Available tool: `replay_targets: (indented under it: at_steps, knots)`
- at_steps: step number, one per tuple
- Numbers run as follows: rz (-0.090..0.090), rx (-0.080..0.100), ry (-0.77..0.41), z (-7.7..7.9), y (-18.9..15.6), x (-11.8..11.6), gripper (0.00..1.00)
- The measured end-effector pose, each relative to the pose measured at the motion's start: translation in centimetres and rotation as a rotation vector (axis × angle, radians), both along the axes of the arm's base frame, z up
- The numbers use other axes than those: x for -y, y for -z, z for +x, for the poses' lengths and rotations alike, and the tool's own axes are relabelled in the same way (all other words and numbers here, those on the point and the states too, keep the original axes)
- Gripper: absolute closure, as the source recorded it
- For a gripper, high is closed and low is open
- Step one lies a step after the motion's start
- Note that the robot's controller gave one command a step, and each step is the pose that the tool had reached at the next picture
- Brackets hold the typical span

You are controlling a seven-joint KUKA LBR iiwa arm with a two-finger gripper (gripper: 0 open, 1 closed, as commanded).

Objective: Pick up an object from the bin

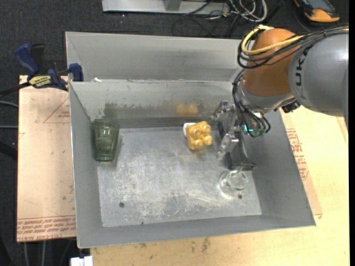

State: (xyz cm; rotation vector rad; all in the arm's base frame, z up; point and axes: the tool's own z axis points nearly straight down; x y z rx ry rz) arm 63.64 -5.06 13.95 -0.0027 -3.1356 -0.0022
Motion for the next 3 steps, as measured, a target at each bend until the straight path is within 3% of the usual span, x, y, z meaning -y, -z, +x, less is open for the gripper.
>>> replay_targets:
  at_steps: [1, 2, 3]
  knots:
    - [-0.001, 0.008, -0.001, 0.2, -0.5, 0.0, 0.00]
    - [-0.002, 0.009, 0.048, 0.3, 0.3, -2.4, 0.00]
    - [0.000, 0.015, 0.033, 1.2, 4.6, -3.2, 0.00]
